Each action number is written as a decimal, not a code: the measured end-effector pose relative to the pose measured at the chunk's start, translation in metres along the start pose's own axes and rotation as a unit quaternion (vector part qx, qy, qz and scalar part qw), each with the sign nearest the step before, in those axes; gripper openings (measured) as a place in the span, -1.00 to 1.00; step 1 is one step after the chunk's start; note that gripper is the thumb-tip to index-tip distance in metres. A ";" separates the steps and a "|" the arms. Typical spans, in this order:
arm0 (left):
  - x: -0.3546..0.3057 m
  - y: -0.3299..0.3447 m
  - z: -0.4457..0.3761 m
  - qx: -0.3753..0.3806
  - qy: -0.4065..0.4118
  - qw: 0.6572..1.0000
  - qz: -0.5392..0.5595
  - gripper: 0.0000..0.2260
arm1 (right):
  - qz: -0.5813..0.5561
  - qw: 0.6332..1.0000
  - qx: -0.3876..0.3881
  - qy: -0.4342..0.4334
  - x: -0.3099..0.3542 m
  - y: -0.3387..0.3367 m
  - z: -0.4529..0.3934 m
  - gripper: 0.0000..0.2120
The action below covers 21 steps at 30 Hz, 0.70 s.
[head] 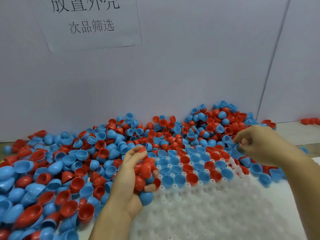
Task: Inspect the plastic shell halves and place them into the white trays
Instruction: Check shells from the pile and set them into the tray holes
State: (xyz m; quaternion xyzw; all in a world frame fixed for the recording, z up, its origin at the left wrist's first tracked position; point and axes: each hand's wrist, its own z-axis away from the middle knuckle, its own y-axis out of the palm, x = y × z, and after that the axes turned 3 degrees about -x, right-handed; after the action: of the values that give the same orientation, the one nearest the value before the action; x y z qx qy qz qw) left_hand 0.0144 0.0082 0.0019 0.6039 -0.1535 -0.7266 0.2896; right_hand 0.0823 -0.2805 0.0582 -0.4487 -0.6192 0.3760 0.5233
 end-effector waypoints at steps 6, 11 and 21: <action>0.000 -0.002 -0.002 0.005 -0.004 1.000 0.004 -0.74 | 0.065 0.991 0.109 0.051 -0.019 0.036 -0.004 -0.77; -0.001 -0.001 0.000 0.011 -0.015 1.000 0.009 -0.68 | 0.083 0.987 0.130 0.034 -0.019 0.046 -0.007 -0.67; 0.000 0.003 0.001 0.016 0.004 1.000 0.012 -0.82 | -0.082 0.986 0.067 -0.129 0.051 0.013 0.007 -0.88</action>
State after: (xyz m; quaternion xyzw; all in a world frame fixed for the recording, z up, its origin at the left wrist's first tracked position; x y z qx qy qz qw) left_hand 0.0141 0.0057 0.0035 0.6091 -0.1708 -0.7185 0.2892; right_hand 0.0746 -0.2283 0.0604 -0.3081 -0.6895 0.4275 0.4970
